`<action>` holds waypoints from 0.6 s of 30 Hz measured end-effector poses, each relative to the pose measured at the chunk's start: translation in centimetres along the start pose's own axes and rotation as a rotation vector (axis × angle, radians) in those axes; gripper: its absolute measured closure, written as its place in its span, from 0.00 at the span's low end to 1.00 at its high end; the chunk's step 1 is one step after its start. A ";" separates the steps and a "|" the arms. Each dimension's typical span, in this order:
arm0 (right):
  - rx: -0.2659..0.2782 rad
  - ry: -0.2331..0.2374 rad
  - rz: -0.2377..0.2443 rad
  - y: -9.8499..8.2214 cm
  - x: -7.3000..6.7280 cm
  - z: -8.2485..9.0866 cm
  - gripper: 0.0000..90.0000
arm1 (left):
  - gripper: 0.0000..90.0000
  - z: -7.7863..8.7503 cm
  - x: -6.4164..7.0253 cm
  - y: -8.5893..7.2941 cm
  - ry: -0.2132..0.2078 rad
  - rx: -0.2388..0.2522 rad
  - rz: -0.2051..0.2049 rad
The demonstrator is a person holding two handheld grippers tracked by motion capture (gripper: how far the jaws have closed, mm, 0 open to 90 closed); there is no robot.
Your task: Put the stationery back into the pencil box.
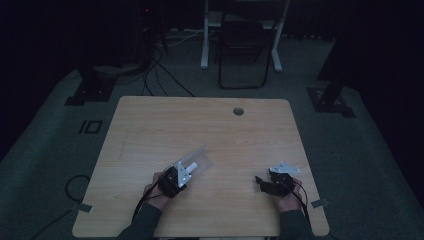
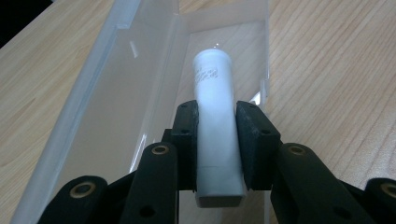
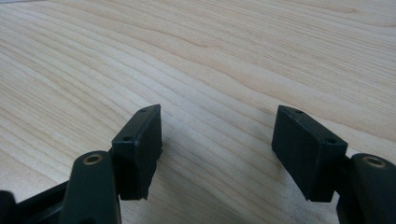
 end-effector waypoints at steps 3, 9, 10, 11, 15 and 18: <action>0.000 0.000 0.000 0.0 0.0 0.0 0.37 | 0.77 0.2 0.0 0.0 0.001 0.008 0.002; 0.000 0.000 0.000 0.0 0.0 0.0 0.37 | 0.72 0.7 0.3 0.2 -0.011 0.030 0.001; 0.000 0.000 0.000 0.0 0.0 0.0 0.37 | 0.71 0.8 0.4 0.2 -0.018 0.038 0.000; 0.000 -0.001 0.000 0.0 0.0 0.0 0.37 | 0.71 1.0 0.5 0.3 -0.024 0.046 0.005; 0.000 -0.001 0.000 0.0 0.0 0.0 0.37 | 0.68 1.6 0.9 0.4 -0.061 0.073 0.016; 0.000 -0.001 0.000 0.0 0.0 0.0 0.37 | 0.66 1.9 1.3 0.5 -0.095 0.084 0.018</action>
Point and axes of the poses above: each handheld gripper's, and its own axes: z roughly backward along the jaws, y roughly out of its top, x roughly to its right, the point moved 4 cm from there along -z, roughly forward along the jaws, and after that the axes turned 10 degrees about -x, right-handed, at the moved point
